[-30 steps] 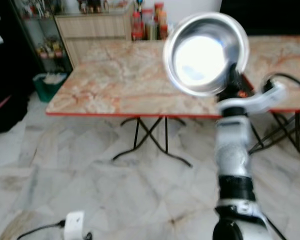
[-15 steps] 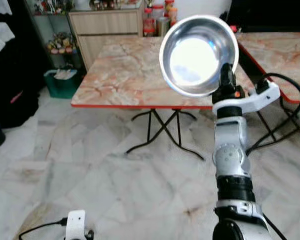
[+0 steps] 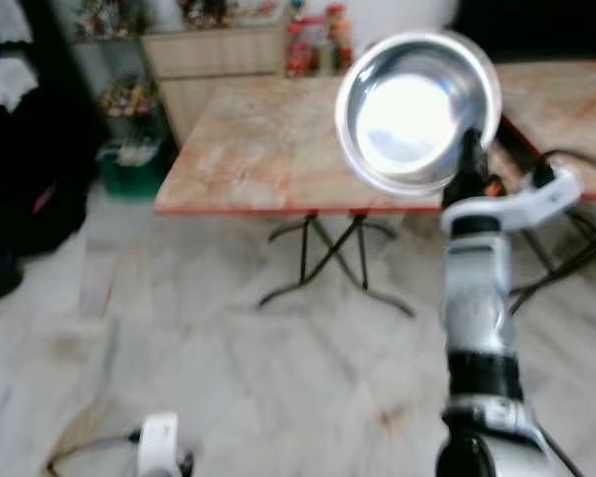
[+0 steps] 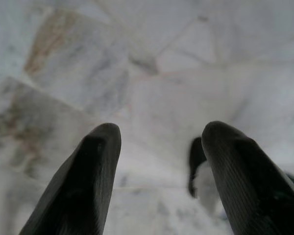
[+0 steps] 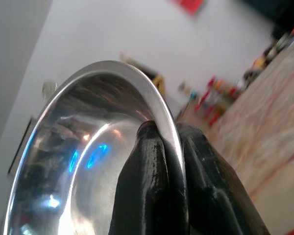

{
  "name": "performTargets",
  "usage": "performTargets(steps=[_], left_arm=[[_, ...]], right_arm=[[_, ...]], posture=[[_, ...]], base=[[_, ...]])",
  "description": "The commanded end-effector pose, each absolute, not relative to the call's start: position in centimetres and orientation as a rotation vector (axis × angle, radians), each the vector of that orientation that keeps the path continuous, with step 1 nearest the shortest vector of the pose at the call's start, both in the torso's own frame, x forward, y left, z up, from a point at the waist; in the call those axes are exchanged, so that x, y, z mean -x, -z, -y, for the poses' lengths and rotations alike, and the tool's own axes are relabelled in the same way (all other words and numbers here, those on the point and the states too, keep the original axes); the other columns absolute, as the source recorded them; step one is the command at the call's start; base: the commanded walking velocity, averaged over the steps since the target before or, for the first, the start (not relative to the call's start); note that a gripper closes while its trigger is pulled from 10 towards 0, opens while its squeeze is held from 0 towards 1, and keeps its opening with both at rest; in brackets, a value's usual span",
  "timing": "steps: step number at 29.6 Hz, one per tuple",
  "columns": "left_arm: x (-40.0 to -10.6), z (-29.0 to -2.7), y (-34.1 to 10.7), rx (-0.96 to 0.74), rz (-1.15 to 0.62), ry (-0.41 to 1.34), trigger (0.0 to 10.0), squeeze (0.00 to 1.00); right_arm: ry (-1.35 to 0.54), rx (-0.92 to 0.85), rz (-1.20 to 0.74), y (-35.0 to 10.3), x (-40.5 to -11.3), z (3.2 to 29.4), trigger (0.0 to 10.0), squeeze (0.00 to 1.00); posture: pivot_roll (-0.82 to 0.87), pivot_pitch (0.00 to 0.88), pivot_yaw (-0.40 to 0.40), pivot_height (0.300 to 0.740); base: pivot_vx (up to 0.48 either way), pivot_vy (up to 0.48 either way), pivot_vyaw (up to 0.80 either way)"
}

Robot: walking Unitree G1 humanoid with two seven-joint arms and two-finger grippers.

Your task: Setting the table

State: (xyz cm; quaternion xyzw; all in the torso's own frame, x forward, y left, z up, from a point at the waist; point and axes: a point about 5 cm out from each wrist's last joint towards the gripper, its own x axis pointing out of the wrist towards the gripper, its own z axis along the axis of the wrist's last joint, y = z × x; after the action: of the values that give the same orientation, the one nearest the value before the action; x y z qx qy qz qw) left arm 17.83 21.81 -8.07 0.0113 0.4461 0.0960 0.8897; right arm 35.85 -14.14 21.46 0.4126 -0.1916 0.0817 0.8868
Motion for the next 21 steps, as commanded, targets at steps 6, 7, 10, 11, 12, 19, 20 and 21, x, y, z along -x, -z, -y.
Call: performTargets(steps=[6, 7, 10, 11, 12, 19, 20, 21], left_arm=[[-18.9, -21.1, 7.7, -0.015, -0.899, -0.184, 10.0, 0.00], [-19.0, -21.1, 7.7, -0.015, -0.898, -0.184, 10.0, 0.00], [-19.0, -21.1, 7.7, -0.015, -0.898, -0.184, 10.0, 0.00], [-19.0, -21.1, 7.6, -0.015, -0.897, -0.184, 10.0, 0.00], [-19.0, -21.1, 7.6, -0.015, -0.897, -0.184, 10.0, 0.00], [-19.1, -21.0, 7.6, -0.015, -0.893, -0.181, 10.0, 0.00], [-19.1, -21.0, 7.6, -0.015, -0.893, -0.181, 10.0, 0.00], [-19.2, -21.0, 7.6, -0.015, -0.892, -0.180, 10.0, 0.00]], right_arm=[[-0.157, -0.828, 0.425, -22.2, -36.0, 15.2, 10.0, 0.00], [-0.156, -0.828, 0.425, -22.2, -36.0, 15.2, 10.0, 0.00], [-0.156, -0.827, 0.424, -22.1, -36.0, 15.1, 10.0, 0.00], [-0.151, -0.818, 0.418, -22.0, -36.0, 15.2, 10.0, 0.00], [-0.151, -0.818, 0.418, -22.0, -36.0, 15.2, 10.0, 0.00], [-0.146, -0.769, 0.388, -21.4, -36.0, 15.3, 10.0, 0.00], [-0.146, -0.769, 0.388, -21.4, -36.0, 15.3, 10.0, 0.00], [-0.142, -0.772, 0.386, -21.3, -36.0, 15.3, 10.0, 0.00]], posture=[[0.01, 0.000, 0.047, 0.740], [0.01, 0.000, 0.047, 0.740], [0.01, 0.000, 0.047, 0.740], [0.01, 0.000, 0.049, 0.740], [0.01, 0.000, 0.049, 0.740], [0.01, 0.000, 0.050, 0.740], [0.01, 0.000, 0.050, 0.740], [0.01, 0.000, 0.050, 0.740]], base=[[0.382, 0.000, 0.25], [0.382, 0.000, 0.00], [0.382, 0.000, 0.00], [0.382, 0.000, 0.00], [0.382, 0.000, 0.00], [0.381, 0.000, 0.46], [0.382, 0.000, 0.00], [0.379, 0.000, 0.00]])
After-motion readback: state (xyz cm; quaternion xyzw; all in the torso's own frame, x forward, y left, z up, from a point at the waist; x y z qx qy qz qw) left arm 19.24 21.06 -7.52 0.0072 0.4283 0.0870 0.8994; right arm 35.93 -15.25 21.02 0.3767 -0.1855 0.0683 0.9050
